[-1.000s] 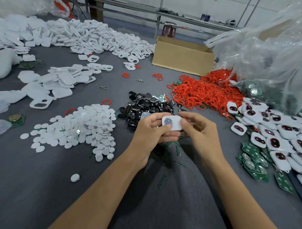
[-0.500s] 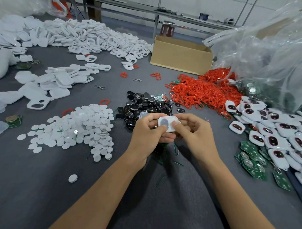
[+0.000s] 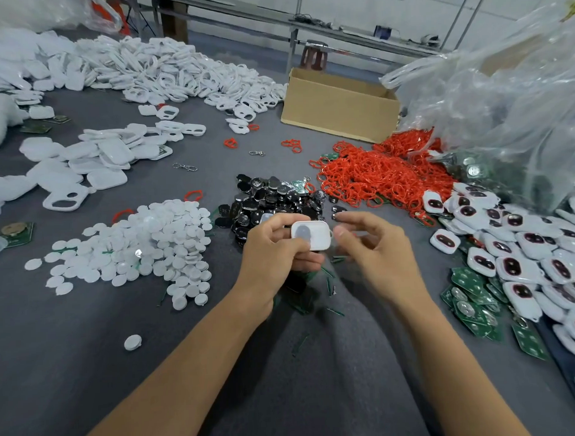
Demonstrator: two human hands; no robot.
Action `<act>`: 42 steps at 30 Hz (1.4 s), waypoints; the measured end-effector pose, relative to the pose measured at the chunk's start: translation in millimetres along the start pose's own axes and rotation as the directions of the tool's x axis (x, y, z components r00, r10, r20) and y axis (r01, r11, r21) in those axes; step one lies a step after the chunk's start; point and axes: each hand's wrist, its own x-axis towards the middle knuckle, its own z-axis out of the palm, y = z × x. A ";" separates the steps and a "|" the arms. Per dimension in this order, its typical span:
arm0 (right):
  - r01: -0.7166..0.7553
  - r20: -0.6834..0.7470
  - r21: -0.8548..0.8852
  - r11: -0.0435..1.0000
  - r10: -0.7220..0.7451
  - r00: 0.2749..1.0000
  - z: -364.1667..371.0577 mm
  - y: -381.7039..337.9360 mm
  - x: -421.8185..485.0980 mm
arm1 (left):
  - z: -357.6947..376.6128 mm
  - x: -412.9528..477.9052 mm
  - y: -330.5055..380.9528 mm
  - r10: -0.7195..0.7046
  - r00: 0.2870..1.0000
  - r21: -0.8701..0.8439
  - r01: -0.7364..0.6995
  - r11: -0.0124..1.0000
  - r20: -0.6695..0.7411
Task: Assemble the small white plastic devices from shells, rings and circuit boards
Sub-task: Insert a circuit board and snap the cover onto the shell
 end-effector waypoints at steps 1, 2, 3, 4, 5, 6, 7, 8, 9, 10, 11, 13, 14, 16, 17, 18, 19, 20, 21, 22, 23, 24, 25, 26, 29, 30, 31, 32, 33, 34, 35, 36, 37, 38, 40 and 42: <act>0.030 -0.022 -0.086 0.996 -0.032 0.999 -11.7 0.6 1.4 | -0.1 0.3 -0.3 -0.004 1.000 -0.006 0.004 1.000 -0.006; 0.048 -0.040 -0.188 0.981 -0.056 0.998 -25.7 0.6 1.8 | 0.2 0.7 -0.6 -0.006 1.000 -0.008 0.006 1.000 -0.009; 0.036 -0.060 -0.308 0.951 -0.057 0.997 -41.2 1.6 0.3 | 0.3 0.9 -0.9 -0.007 1.000 -0.007 0.007 1.000 -0.012; -0.009 -0.089 -0.444 0.896 -0.034 0.995 -58.1 4.9 -2.7 | 0.4 1.1 -1.3 -0.008 1.000 -0.005 0.008 1.000 -0.016; -0.078 -0.133 -0.578 0.812 0.001 0.991 -75.1 9.4 -6.7 | 0.3 1.4 -1.5 -0.007 1.000 -0.004 0.007 1.000 -0.019; -0.155 -0.172 -0.690 0.707 0.048 0.984 -90.8 14.3 -10.9 | 0.2 1.5 -1.6 -0.006 1.000 -0.003 0.006 1.000 -0.020; -0.224 -0.197 -0.771 0.597 0.111 0.974 -104.6 19.2 -15.2 | 0.1 1.4 -1.8 -0.004 1.000 -0.004 0.004 1.000 -0.018; -0.276 -0.209 -0.822 0.499 0.186 0.960 -114.6 23.2 -19.3 | -0.1 1.1 -1.8 -0.003 1.000 -0.004 0.003 1.000 -0.014; -0.312 -0.211 -0.847 0.430 0.267 0.941 -121.3 26.8 -22.6 | -0.1 0.9 -1.7 -0.003 1.000 -0.005 0.003 1.000 -0.010; -0.335 -0.203 -0.851 0.403 0.336 0.920 -125.3 31.1 -25.1 | -0.1 0.5 -1.6 -0.004 1.000 -0.007 0.004 1.000 -0.006; -0.353 -0.197 -0.837 0.418 0.372 0.907 -127.5 35.4 -27.2 | 0.0 0.5 -1.3 -0.005 1.000 -0.009 0.005 1.000 -0.004; -0.364 -0.204 -0.791 0.491 0.349 0.915 -128.9 42.1 -28.5 | -0.1 0.9 -1.0 -0.007 1.000 -0.014 0.007 1.000 -0.001; -0.356 -0.210 -0.778 0.518 0.320 0.924 -129.1 44.1 -28.6 | -0.1 0.9 -1.1 -0.007 1.000 -0.015 0.007 1.000 0.000; -0.337 -0.226 -0.776 0.534 0.264 0.938 -129.1 48.0 -28.4 | -0.6 0.5 -1.3 -0.008 1.000 -0.014 0.008 1.000 0.003; -0.322 -0.237 -0.780 0.536 0.224 0.945 -129.4 48.8 -27.2 | -0.8 0.3 -1.3 -0.009 1.000 -0.013 0.009 1.000 0.006; -0.300 -0.246 -0.778 0.552 0.173 0.954 -129.5 48.2 -25.6 | -1.1 0.1 -1.3 -0.009 1.000 -0.012 0.009 1.000 0.009; -0.269 -0.249 -0.763 0.587 0.117 0.961 -128.1 46.6 -23.0 | -0.9 0.3 -1.1 -0.009 1.000 -0.011 0.009 1.000 0.010; -0.234 -0.243 -0.719 0.654 0.079 0.967 -125.2 43.5 -20.3 | -0.7 0.4 -1.0 -0.010 1.000 -0.011 0.010 1.000 0.011; -0.206 -0.225 -0.626 0.752 0.079 0.971 -120.4 39.9 -16.9 | -0.5 0.7 -1.0 -0.012 1.000 -0.011 0.012 1.000 0.012; -0.184 -0.188 -0.480 0.858 0.104 0.977 -114.1 35.4 -13.4 | -0.4 0.9 -1.0 -0.012 1.000 -0.011 0.012 1.000 0.013; -0.163 -0.133 -0.310 0.937 0.127 0.983 -106.4 30.0 -10.3 | -0.3 0.9 -1.1 -0.011 1.000 -0.009 0.011 1.000 0.016; -0.132 -0.073 -0.165 0.977 0.122 0.990 -98.2 24.4 -7.5 | -0.4 0.8 -1.1 -0.011 1.000 -0.007 0.012 1.000 0.020; -0.094 -0.019 -0.069 0.993 0.093 0.995 -89.8 18.8 -5.3 | -0.7 0.6 -1.1 -0.013 1.000 -0.003 0.013 1.000 0.024; -0.060 0.028 -0.001 0.998 0.060 0.998 -81.3 14.0 -3.5 | -1.0 0.5 -1.1 -0.014 0.999 0.001 0.014 1.000 0.029; -0.027 0.138 0.146 0.989 0.007 0.990 -57.6 0.7 1.3 | -1.1 0.9 -1.5 -0.014 0.999 0.025 0.013 1.000 0.047; -0.028 0.161 0.168 0.985 0.000 0.987 -50.5 -2.6 3.1 | -1.1 0.8 -1.6 -0.013 0.999 0.035 0.011 0.999 0.053; -0.026 0.176 0.170 0.985 -0.004 0.984 -43.4 -5.6 5.2 | -0.8 1.0 -1.5 -0.012 0.998 0.043 0.010 0.999 0.057; -0.017 0.190 0.156 0.988 -0.013 0.982 -36.7 -8.4 6.9 | -0.8 0.8 -1.6 -0.012 0.998 0.048 0.009 0.999 0.061; -0.004 0.206 0.135 0.991 -0.025 0.978 -29.9 -11.2 8.4 | -0.5 0.7 -1.5 -0.013 0.998 0.050 0.009 0.999 0.064; 0.012 0.225 0.116 0.993 -0.038 0.974 -23.5 -14.0 9.5 | -0.2 0.5 -1.4 -0.014 0.998 0.049 0.011 0.999 0.068; 0.028 0.246 0.098 0.995 -0.052 0.968 -17.4 -16.7 10.1 | 0.1 0.3 -1.1 -0.016 0.997 0.044 0.013 0.999 0.070; 0.045 0.264 0.079 0.996 -0.064 0.962 -12.1 -18.7 10.5 | 0.4 0.2 -0.8 -0.017 0.997 0.036 0.014 0.999 0.069; 0.060 0.273 0.055 0.997 -0.073 0.959 -7.5 -19.2 10.6 | 0.7 0.2 -0.5 -0.017 0.998 0.026 0.015 1.000 0.065; 0.073 0.269 0.024 0.997 -0.077 0.960 -3.5 -18.7 10.9 | 1.1 0.4 -0.2 -0.018 0.998 0.018 0.017 1.000 0.059; 0.099 0.219 -0.038 0.994 -0.088 0.972 2.8 -15.9 10.9 | 1.3 0.6 0.2 -0.018 0.999 0.009 0.018 1.000 0.050; 0.149 0.140 -0.097 0.984 -0.134 0.981 8.0 -12.3 9.4 | 1.3 0.6 0.8 -0.019 0.999 0.004 0.019 1.000 0.049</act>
